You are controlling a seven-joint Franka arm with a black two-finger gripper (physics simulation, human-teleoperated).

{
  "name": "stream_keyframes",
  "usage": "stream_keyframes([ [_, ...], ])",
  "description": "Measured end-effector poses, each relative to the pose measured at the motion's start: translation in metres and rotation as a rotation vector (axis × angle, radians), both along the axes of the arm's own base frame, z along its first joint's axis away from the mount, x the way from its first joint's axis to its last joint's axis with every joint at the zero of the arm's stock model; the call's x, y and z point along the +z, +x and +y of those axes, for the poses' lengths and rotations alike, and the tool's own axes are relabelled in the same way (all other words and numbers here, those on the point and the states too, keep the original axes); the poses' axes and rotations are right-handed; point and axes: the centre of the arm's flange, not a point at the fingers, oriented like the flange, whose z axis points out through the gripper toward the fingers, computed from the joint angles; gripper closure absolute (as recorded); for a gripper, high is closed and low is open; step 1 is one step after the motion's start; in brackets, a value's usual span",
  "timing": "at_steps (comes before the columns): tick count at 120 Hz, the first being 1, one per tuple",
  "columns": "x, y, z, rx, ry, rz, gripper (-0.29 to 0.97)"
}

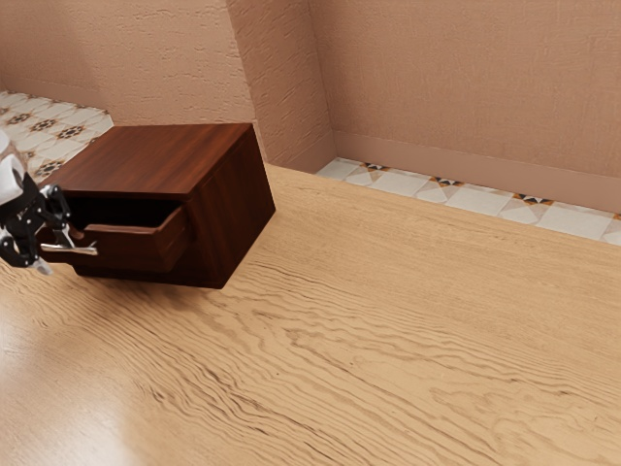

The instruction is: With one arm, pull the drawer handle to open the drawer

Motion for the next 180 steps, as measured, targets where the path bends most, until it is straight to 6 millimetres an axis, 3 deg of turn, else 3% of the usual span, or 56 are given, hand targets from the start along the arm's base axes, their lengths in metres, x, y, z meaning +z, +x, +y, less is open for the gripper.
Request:
stream_keyframes([
  [32, 0.006, -0.023, -0.015, 0.001, 0.008, 0.002, 0.3],
  [72, 0.007, -0.071, -0.039, 0.014, -0.004, -0.008, 0.27],
  [80, 0.029, -0.096, -0.055, 0.014, 0.023, -0.044, 0.27],
  [88, 0.103, -0.136, -0.084, 0.011, 0.107, -0.155, 0.2],
  [94, 0.188, -0.132, -0.142, -0.059, 0.2, -0.262, 0.16],
  [97, 0.23, -0.11, -0.194, -0.137, 0.249, -0.311, 0.14],
  [100, 0.256, -0.08, -0.245, -0.211, 0.272, -0.341, 0.12],
  [106, 0.273, -0.008, -0.316, -0.297, 0.229, -0.35, 0.1],
  [112, 0.256, 0.051, -0.351, -0.286, 0.166, -0.292, 0.08],
  [121, 0.201, 0.107, -0.359, -0.156, 0.109, -0.151, 0.05],
  [126, 0.163, 0.132, -0.351, -0.06, 0.08, -0.064, 0.04],
  [131, 0.124, 0.147, -0.317, 0.076, 0.042, 0.025, 0.04],
  [136, 0.096, 0.152, -0.284, 0.207, 0.009, 0.089, 0.03],
  [143, 0.079, 0.153, -0.266, 0.335, -0.024, 0.135, 0.02],
  [180, 0.067, 0.15, -0.267, 0.717, -0.074, 0.198, 0.0],
])
